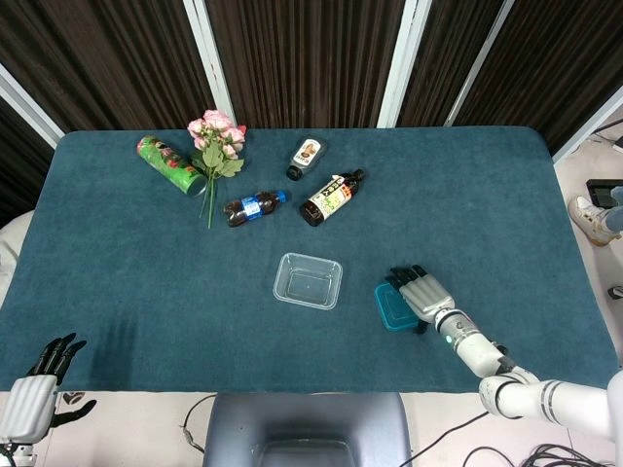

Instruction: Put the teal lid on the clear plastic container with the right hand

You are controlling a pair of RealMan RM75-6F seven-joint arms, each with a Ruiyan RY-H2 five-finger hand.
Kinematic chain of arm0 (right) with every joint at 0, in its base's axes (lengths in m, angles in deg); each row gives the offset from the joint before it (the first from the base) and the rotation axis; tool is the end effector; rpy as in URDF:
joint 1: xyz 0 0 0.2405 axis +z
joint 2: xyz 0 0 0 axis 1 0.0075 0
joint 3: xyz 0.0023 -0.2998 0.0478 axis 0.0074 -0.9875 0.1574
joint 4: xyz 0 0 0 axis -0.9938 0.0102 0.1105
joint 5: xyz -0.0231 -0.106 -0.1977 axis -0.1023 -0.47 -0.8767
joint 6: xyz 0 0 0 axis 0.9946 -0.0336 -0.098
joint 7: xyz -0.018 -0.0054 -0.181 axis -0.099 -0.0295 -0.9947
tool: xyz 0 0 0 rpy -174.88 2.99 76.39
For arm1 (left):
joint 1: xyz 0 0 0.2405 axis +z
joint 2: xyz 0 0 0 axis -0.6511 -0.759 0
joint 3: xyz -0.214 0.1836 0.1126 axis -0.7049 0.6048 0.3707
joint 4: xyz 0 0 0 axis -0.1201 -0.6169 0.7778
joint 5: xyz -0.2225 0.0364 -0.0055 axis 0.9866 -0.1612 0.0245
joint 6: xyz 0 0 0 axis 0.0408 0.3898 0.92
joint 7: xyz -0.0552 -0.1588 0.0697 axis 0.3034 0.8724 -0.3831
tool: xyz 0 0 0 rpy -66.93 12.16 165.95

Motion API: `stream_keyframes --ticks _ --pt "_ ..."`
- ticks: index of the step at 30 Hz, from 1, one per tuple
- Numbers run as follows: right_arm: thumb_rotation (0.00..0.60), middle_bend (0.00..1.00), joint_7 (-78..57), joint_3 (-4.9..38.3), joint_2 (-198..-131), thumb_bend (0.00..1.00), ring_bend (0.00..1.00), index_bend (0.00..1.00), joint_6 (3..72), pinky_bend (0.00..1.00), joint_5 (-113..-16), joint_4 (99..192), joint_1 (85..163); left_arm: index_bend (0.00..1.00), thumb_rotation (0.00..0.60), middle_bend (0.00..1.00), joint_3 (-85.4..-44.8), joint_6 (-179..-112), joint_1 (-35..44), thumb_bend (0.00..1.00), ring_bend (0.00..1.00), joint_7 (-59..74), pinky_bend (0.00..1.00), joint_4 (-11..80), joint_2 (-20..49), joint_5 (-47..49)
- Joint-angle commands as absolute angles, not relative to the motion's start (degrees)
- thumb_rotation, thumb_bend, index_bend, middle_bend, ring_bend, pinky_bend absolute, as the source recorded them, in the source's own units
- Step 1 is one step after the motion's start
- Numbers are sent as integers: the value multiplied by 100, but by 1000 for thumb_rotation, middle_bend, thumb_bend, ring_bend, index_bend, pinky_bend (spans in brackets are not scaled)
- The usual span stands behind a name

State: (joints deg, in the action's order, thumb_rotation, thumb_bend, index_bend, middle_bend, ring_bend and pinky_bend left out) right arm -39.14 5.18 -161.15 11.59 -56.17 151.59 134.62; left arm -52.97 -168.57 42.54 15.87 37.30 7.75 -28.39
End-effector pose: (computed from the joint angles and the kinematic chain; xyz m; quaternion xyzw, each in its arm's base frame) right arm -0.2815 -0.4002 -0.0369 0.8293 -0.3623 0.1298 0.4051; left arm -0.4131 0.1521 0.0955 -0.5984 -0.4451 -0.3602 0.5604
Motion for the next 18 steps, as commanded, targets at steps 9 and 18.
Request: stream_keyframes --ticks 9,18 --pt "600 210 -3758 466 -16130 90 283 88 1248 360 -5749 15109 13429 168 600 72 -5293 -16855 4254 491 65 1626 338 3719 775 -2846" --pt "600 355 -3678 435 -16117 119 454 339 1263 501 -5786 15091 13406 168 600 71 -5292 -16852 4250 490 65 1619 338 3733 766 -2853"
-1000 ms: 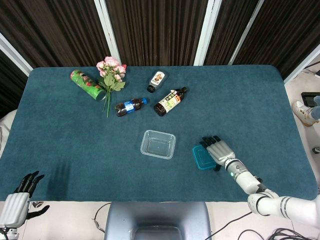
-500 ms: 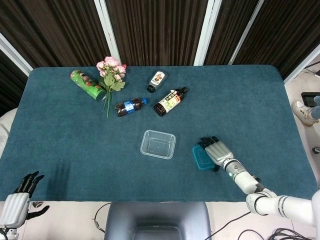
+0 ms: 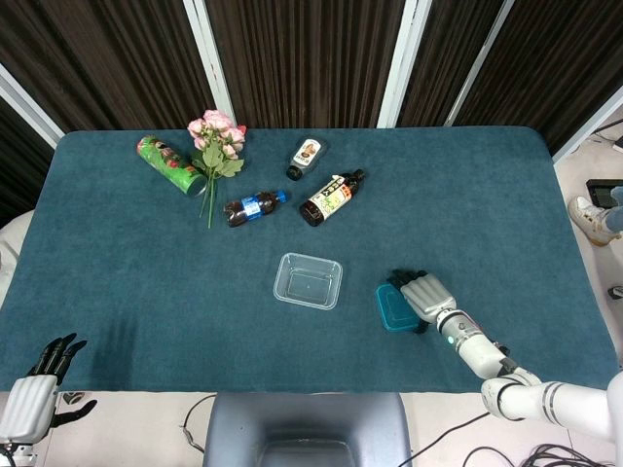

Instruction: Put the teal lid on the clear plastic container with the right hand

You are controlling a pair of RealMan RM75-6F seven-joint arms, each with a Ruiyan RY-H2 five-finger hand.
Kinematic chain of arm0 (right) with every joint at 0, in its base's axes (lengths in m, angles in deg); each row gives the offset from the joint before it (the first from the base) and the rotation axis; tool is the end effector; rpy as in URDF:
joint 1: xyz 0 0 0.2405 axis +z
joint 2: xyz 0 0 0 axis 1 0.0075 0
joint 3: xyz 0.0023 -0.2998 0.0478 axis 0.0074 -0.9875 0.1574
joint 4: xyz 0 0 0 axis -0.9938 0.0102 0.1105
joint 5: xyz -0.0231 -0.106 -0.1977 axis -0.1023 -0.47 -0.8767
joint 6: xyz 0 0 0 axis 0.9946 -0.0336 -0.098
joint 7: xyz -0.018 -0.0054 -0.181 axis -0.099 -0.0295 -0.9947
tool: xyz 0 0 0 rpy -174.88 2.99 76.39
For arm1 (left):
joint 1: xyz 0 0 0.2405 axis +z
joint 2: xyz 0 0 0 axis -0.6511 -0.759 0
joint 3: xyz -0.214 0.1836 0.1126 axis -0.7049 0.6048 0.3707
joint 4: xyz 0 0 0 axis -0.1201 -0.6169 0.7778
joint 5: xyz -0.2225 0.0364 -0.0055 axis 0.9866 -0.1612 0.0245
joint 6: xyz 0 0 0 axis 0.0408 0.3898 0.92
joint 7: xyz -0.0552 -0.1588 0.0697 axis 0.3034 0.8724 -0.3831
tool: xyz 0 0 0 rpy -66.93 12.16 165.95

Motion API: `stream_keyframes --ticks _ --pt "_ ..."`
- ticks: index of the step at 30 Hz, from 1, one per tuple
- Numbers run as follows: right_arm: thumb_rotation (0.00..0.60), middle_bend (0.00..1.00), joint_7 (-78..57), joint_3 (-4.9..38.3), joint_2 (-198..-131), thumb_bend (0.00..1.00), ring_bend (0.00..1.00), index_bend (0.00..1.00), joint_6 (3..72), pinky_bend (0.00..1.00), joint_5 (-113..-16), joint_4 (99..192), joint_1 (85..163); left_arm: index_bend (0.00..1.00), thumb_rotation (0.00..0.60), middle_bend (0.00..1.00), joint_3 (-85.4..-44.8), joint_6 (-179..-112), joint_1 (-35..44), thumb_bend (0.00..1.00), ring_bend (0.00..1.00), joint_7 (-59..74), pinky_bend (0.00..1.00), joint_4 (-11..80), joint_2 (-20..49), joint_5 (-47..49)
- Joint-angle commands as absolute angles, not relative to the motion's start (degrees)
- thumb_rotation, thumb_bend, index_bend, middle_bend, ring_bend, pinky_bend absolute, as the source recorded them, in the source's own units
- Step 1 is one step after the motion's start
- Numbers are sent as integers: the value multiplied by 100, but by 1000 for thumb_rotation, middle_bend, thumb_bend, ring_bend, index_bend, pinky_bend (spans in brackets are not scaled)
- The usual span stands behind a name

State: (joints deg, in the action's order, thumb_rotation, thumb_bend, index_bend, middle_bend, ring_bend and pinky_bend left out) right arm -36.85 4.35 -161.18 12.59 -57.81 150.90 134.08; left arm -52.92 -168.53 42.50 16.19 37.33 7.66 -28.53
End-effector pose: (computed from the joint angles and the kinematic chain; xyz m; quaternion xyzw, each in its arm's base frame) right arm -0.2876 -0.3982 -0.0348 0.8258 -0.3654 0.1344 0.4080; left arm -0.4128 0.1522 0.0957 -0.5985 -0.4463 -0.3615 0.5584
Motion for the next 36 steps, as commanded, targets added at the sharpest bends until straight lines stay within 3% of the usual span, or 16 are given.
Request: stream_keyframes --ticks 1,5,10,24,36 --pt "600 364 -3675 434 -16117 123 464 355 1266 509 -5789 15092 13405 168 600 71 -5292 -16852 4250 490 65 1618 338 3733 765 -2853" --pt "600 474 -3612 443 -16111 178 572 521 1322 585 -5863 15100 13378 168 600 71 -5291 -16843 4248 491 65 1615 338 3741 762 -2849" --pt "600 559 -3392 472 -16058 212 649 635 1539 645 -6144 15152 13254 168 600 71 -5292 -16847 4253 491 65 1623 338 3738 761 -2845" --pt "600 584 -2794 769 -15705 237 672 665 3205 659 -7217 16008 12557 168 600 71 -5289 -16814 4241 490 65 1561 338 3758 773 -2842" --pt "600 584 -4019 1547 -16628 238 672 663 3958 667 -6045 17086 12573 168 600 71 -5282 -16788 4252 490 65 1636 338 3716 779 -2813"
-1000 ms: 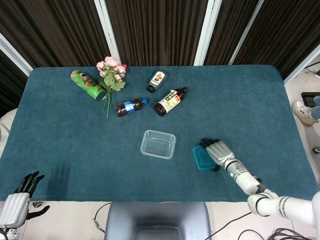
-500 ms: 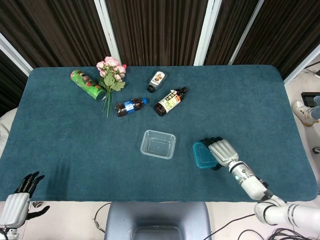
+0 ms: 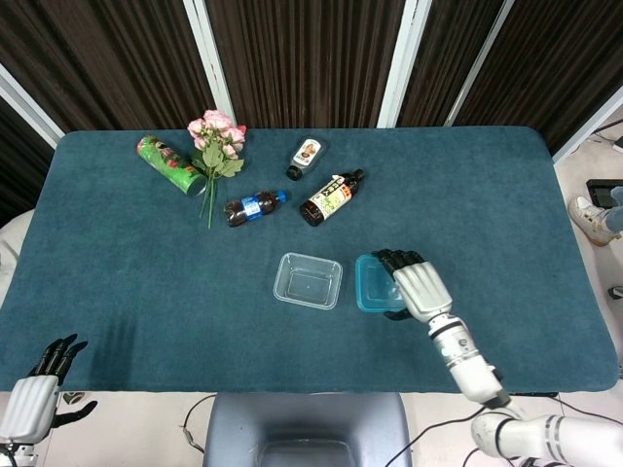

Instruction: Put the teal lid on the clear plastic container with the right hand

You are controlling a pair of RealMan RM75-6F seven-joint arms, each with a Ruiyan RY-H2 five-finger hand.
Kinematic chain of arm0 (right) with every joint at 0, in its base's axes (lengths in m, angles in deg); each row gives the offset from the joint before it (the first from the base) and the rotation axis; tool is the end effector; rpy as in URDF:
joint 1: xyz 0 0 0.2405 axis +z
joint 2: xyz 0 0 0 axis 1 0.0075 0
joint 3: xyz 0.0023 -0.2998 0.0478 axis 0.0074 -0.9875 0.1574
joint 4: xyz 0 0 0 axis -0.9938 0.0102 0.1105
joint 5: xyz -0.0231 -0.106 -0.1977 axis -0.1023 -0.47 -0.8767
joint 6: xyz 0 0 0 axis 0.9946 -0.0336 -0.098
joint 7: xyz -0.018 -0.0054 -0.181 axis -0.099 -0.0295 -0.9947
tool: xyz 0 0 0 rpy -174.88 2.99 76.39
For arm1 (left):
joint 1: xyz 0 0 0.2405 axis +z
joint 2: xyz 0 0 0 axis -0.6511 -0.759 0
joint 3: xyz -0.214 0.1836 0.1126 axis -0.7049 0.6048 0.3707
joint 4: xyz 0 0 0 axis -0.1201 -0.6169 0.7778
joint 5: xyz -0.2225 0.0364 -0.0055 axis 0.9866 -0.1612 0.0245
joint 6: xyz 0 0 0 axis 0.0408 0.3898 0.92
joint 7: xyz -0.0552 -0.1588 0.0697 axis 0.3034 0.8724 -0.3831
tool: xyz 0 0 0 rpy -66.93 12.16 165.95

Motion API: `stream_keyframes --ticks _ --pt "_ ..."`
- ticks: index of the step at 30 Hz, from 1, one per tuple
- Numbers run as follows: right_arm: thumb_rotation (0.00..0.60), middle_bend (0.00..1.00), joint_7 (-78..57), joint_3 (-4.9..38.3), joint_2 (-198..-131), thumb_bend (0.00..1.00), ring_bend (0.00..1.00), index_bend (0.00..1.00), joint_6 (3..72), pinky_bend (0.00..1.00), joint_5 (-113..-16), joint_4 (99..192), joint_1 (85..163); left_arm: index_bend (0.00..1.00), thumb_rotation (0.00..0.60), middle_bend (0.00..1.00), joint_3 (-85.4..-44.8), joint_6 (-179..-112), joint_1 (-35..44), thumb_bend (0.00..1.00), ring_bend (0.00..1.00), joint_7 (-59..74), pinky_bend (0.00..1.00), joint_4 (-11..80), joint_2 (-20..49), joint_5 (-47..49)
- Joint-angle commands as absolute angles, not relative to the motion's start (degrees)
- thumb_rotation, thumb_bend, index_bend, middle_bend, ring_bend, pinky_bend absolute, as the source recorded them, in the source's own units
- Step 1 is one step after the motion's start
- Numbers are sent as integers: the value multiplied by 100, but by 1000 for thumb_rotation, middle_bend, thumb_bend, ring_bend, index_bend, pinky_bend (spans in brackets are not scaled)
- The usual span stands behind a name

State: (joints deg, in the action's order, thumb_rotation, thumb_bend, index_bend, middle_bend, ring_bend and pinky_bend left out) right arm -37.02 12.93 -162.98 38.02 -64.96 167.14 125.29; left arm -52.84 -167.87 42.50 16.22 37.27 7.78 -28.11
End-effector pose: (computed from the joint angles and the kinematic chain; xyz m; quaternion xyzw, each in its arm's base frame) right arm -0.2038 -0.3694 -0.0007 0.7198 -0.3804 0.3598 0.4557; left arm -0.4149 0.1516 0.0935 -0.5978 -0.4517 -0.3566 0.5580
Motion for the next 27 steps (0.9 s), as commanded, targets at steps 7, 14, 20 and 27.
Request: stream_keyframes --ticks 7,14,20,27 --pt "600 584 -4656 1815 -17281 238 672 658 4407 669 -5706 17184 12756 168 600 71 -5276 -16779 4254 490 65 1728 338 3649 792 -2813" --pt "600 584 -5036 2197 -17796 238 672 650 4664 669 -5245 17045 12960 167 600 72 -5274 -16753 4250 490 65 1782 339 3605 813 -2803" --pt "600 584 -5140 2525 -18023 238 672 645 4416 669 -4635 16937 13225 168 600 71 -5275 -16748 4250 491 65 1801 339 3594 815 -2799" --pt "600 583 -5304 2680 -18262 237 672 640 4310 669 -4234 16709 13524 167 600 71 -5272 -16741 4256 491 65 1838 339 3585 808 -2789"
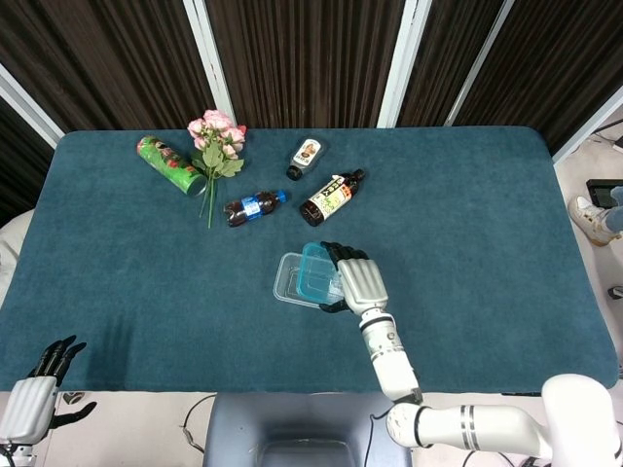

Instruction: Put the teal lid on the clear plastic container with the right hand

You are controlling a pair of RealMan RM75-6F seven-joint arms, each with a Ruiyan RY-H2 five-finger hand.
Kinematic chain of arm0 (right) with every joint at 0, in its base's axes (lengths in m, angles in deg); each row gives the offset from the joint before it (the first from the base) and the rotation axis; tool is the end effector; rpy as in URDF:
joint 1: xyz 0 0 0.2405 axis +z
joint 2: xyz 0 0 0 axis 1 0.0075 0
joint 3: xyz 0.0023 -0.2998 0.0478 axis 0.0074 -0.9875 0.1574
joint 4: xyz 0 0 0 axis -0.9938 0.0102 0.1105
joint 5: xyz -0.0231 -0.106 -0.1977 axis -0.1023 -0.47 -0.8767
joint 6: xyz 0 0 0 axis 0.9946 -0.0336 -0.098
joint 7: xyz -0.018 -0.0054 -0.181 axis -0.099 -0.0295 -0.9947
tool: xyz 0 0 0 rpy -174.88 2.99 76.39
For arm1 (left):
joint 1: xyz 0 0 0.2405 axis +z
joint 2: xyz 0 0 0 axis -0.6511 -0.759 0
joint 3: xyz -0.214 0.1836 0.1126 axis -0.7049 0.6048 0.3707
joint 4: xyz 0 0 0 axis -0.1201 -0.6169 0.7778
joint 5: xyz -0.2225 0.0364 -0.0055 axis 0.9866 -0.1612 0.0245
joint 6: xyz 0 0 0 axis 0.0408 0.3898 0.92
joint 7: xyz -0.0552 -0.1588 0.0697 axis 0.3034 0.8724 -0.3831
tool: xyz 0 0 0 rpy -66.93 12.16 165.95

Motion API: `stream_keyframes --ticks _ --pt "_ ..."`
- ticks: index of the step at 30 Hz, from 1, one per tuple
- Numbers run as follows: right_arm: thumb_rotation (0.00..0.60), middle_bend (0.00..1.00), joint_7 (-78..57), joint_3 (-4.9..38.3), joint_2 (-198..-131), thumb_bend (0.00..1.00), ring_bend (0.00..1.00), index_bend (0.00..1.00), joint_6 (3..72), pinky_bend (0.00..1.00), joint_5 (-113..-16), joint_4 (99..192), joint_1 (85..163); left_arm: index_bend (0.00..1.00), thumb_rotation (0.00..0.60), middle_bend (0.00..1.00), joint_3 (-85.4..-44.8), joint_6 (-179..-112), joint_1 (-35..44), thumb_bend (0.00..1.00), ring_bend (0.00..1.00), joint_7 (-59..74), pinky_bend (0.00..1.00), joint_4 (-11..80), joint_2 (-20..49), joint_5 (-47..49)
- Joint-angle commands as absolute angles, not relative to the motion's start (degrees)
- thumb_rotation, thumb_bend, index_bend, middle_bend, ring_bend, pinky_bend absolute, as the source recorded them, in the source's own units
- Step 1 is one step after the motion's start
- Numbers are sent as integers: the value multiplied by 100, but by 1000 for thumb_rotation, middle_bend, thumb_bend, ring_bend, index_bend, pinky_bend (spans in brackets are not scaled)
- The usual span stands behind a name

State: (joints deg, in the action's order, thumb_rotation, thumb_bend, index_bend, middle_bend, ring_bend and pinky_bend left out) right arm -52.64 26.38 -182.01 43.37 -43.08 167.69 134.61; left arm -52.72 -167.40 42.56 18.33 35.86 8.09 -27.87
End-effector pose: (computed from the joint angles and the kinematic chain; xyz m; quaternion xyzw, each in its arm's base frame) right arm -0.0939 -0.3903 -0.0759 0.6542 -0.4767 0.3877 0.4411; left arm -0.4209 0.1504 0.0928 -0.5935 -0.4610 -0.3572 0.5547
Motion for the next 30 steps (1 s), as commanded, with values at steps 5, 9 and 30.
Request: stream_keyframes --ticks 5,9,30 --pt "600 583 -5365 2732 -18402 238 672 637 4290 663 -4052 16578 13681 168 600 71 -5273 -16743 4254 491 65 1851 340 3574 809 -2795" --pt "600 583 -5429 2735 -18514 238 672 633 4325 659 -3966 16475 13783 168 600 71 -5272 -16742 4257 490 65 1863 340 3562 813 -2791" --pt "600 582 -5550 2981 -19064 238 639 584 4174 633 -3450 15663 14323 168 600 71 -5264 -16709 4278 490 65 2027 341 3426 853 -2757"
